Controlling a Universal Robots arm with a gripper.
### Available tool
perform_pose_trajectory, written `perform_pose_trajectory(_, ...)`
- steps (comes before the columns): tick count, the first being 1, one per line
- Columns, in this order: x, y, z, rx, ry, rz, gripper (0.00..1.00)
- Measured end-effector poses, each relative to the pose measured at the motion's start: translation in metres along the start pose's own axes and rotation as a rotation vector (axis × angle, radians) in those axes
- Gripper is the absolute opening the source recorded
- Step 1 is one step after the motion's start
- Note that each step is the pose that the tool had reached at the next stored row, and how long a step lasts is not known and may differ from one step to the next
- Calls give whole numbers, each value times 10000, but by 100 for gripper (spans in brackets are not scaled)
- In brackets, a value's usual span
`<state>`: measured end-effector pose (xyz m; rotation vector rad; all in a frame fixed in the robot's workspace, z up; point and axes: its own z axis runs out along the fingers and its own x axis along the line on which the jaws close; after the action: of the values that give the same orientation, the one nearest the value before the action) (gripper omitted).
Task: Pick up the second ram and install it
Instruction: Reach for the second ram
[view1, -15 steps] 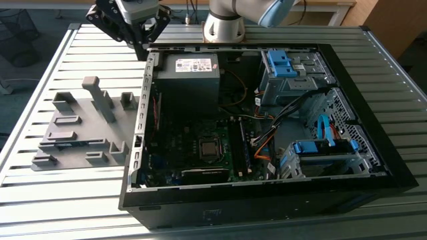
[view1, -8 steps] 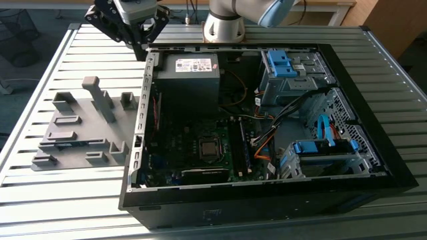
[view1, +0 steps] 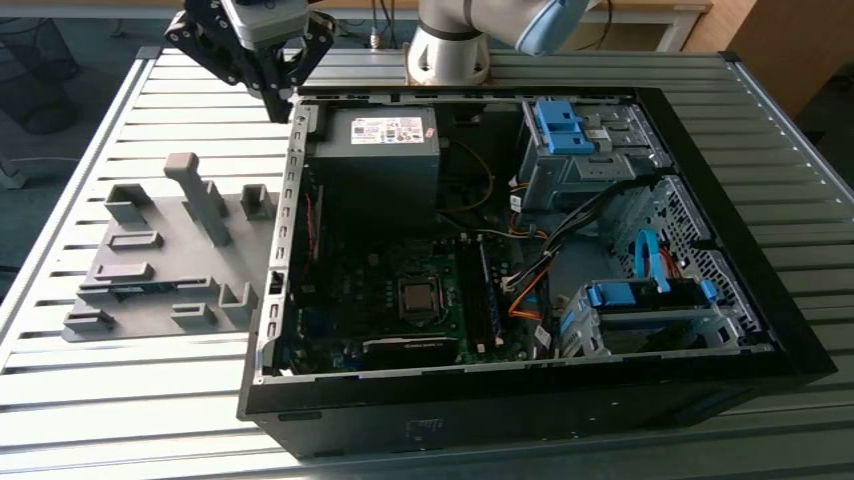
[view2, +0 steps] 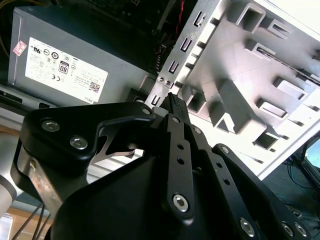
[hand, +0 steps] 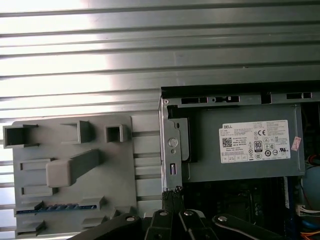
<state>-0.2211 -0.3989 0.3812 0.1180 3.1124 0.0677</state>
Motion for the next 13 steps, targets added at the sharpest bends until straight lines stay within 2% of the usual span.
perform_pose_trajectory(13,71,-6,8,1,1,0,11)
